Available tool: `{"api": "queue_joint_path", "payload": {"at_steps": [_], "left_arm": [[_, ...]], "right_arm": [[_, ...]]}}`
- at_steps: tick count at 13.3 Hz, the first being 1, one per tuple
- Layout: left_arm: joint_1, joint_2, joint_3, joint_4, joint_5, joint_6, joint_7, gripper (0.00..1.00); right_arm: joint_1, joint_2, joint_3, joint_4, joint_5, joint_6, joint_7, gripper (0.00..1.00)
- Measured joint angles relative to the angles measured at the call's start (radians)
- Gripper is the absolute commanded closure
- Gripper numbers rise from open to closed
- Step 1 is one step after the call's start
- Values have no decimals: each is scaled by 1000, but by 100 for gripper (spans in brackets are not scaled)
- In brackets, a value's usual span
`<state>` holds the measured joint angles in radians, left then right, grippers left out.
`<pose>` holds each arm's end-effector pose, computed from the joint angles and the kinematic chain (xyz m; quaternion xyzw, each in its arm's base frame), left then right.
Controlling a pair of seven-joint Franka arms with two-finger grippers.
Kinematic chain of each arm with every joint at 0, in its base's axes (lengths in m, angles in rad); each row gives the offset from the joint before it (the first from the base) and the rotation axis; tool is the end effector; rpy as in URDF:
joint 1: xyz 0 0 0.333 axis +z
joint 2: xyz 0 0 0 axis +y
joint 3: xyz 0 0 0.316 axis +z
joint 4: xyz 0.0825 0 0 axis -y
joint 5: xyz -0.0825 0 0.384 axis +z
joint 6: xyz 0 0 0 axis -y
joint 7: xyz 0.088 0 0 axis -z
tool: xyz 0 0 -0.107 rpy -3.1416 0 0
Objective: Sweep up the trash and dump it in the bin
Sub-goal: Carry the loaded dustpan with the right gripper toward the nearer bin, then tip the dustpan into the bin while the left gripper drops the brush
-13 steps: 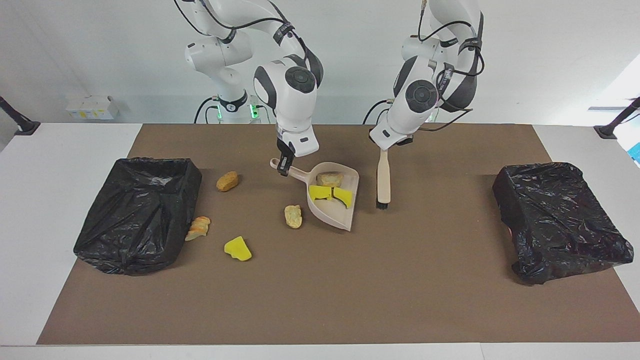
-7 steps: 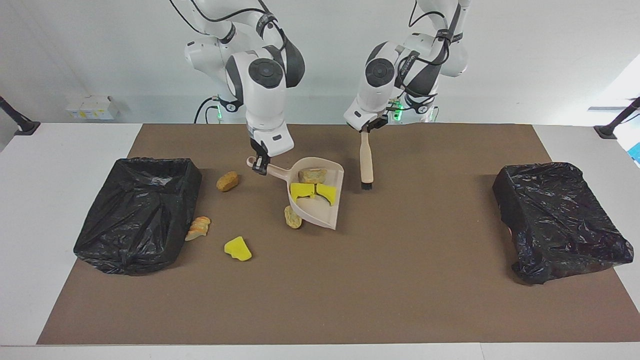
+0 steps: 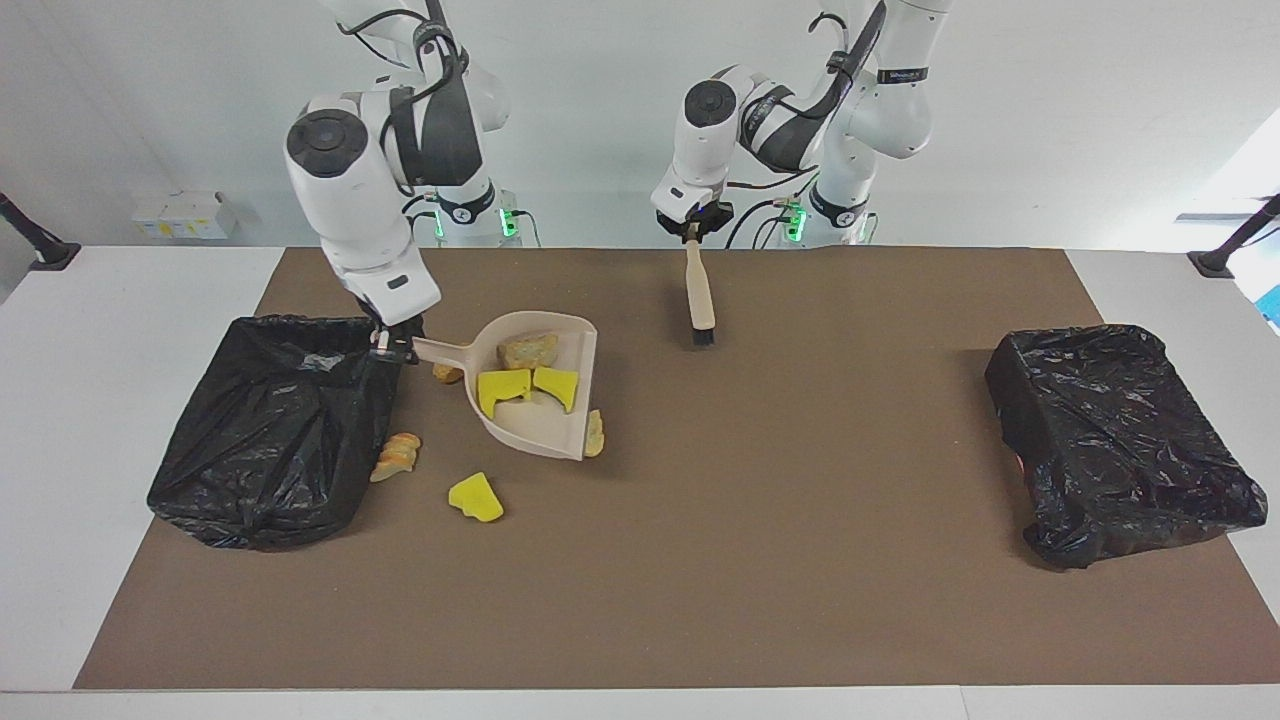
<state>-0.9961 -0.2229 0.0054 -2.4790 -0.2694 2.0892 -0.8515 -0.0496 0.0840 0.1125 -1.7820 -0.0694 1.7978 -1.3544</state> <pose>0.2248 -0.3671 0.3615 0.9903 0.0071 -0.1386 0.0015 0.5799 0.0289 0.4959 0.7527 0.6569 -0.0443 0.0027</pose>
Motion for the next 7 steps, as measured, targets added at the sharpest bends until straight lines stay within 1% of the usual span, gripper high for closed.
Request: {"api": "queue_joint_path", "payload": {"at_steps": [2, 4, 7], "left_arm": [[0, 0, 5, -18, -29, 24, 1, 100], [0, 0, 9, -23, -31, 28, 18, 100], [0, 0, 9, -40, -32, 37, 47, 100]], "right_arm": [[-96, 1, -2, 2, 17, 0, -70, 100], [-187, 2, -4, 3, 19, 1, -116, 100], [-279, 2, -6, 5, 19, 18, -206, 100]]}}
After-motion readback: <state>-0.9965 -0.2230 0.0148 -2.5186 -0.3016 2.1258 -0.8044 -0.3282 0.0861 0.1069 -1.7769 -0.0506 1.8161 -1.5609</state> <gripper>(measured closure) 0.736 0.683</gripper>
